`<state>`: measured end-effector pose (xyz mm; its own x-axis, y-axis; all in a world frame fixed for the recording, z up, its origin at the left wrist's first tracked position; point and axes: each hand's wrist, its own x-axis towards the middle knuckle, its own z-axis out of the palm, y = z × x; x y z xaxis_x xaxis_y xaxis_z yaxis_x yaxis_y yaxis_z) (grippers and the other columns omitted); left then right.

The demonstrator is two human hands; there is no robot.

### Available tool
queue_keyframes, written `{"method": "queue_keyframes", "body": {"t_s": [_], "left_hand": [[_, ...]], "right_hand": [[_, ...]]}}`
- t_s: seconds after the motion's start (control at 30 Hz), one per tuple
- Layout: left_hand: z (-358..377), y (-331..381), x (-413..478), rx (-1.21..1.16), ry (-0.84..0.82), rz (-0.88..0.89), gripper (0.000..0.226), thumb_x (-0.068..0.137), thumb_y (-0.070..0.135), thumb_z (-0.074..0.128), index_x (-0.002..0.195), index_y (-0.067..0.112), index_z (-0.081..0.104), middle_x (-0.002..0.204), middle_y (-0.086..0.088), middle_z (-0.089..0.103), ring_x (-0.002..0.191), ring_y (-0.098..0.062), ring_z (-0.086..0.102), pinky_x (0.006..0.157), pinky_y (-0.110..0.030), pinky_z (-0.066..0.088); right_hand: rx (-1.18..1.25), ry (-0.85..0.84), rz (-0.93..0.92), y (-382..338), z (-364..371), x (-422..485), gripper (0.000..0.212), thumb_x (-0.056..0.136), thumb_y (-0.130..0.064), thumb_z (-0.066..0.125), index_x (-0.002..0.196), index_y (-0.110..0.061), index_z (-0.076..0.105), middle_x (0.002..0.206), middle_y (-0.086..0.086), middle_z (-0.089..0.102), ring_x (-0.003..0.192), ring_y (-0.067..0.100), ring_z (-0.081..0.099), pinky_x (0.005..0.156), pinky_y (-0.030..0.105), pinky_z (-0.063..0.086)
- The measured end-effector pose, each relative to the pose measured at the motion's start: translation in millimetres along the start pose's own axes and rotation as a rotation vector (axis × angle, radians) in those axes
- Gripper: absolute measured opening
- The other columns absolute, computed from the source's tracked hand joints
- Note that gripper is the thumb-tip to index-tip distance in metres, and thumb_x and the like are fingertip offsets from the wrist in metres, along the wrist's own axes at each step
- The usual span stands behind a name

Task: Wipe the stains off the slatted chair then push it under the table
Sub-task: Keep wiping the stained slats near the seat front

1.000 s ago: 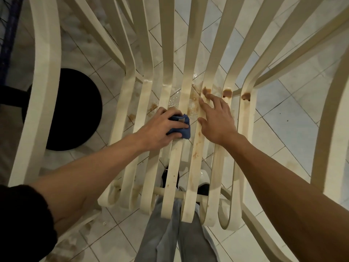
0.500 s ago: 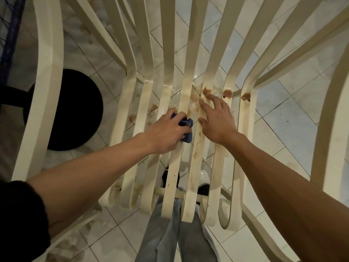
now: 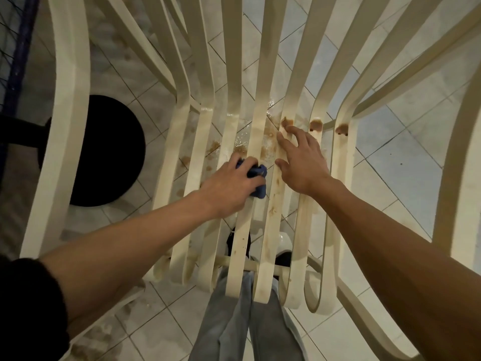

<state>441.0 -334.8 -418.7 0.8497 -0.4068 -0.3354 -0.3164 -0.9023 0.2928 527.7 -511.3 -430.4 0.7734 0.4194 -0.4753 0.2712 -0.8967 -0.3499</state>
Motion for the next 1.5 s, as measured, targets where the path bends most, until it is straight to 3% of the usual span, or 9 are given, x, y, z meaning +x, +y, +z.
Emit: {"method": "queue_keyframes", "body": {"t_s": [0.1,0.23,0.43,0.67,0.87,1.17,1.5], "left_hand": [[11.6,1.3,-31.0,-0.105,0.008,0.084,0.031,0.096,0.025,0.054,0.127,0.027,0.057,0.137,-0.008,0.041,0.114,-0.032,0.037,0.101,-0.043,0.040],[7.6,-18.9,-20.6,-0.175,-0.110,0.115,0.034,0.096,0.024,0.055,0.130,0.030,0.058,0.140,-0.004,0.040,0.118,-0.026,0.032,0.103,-0.037,0.033],[15.0,-22.7,-13.2,-0.271,0.067,-0.081,0.033,0.096,0.021,0.057,0.129,0.023,0.061,0.139,-0.008,0.043,0.110,-0.032,0.040,0.103,-0.041,0.034],[23.0,-13.0,-49.9,-0.255,-0.068,0.118,0.037,0.093,0.024,0.062,0.130,0.028,0.060,0.136,-0.004,0.045,0.111,-0.023,0.039,0.100,-0.031,0.035],[24.7,-10.8,-28.5,-0.290,0.082,-0.076,0.036,0.094,0.022,0.061,0.130,0.024,0.061,0.137,-0.006,0.045,0.111,-0.026,0.039,0.103,-0.036,0.035],[32.6,-12.7,-47.2,-0.259,0.006,0.089,0.037,0.093,0.025,0.062,0.130,0.028,0.060,0.134,-0.004,0.047,0.110,-0.021,0.040,0.099,-0.034,0.040],[7.2,-32.0,14.4,-0.310,0.111,-0.146,0.035,0.095,0.026,0.059,0.130,0.025,0.061,0.138,-0.004,0.046,0.113,-0.028,0.039,0.103,-0.039,0.033]], "right_hand": [[-0.001,0.005,-0.003,0.0,-0.6,-1.0,0.062,0.100,-0.032,0.048,0.155,-0.025,0.019,0.162,0.003,0.009,0.148,0.030,0.004,0.121,0.048,0.011],[0.002,0.025,-0.001,-0.7,0.1,-1.1,0.062,0.099,-0.030,0.050,0.154,-0.024,0.021,0.162,0.004,0.010,0.148,0.031,0.005,0.120,0.049,0.012],[-0.013,0.027,-0.005,-0.6,1.4,-0.8,0.062,0.100,-0.031,0.050,0.154,-0.024,0.021,0.162,0.003,0.010,0.148,0.031,0.005,0.119,0.049,0.012],[-0.003,0.042,-0.004,0.7,6.2,-1.0,0.061,0.100,-0.032,0.049,0.154,-0.024,0.021,0.162,0.004,0.010,0.148,0.031,0.003,0.120,0.049,0.010],[-0.002,0.043,0.004,0.5,8.9,-0.8,0.061,0.101,-0.032,0.047,0.155,-0.025,0.019,0.162,0.003,0.008,0.148,0.031,0.001,0.120,0.049,0.007],[-0.001,0.051,-0.001,0.1,9.0,-0.9,0.061,0.101,-0.030,0.047,0.155,-0.023,0.019,0.162,0.004,0.009,0.148,0.032,0.003,0.120,0.050,0.008],[-0.004,0.080,-0.019,1.3,17.4,-8.3,0.058,0.101,-0.032,0.044,0.154,-0.024,0.023,0.162,0.006,0.012,0.149,0.033,0.004,0.122,0.048,0.009]]}}
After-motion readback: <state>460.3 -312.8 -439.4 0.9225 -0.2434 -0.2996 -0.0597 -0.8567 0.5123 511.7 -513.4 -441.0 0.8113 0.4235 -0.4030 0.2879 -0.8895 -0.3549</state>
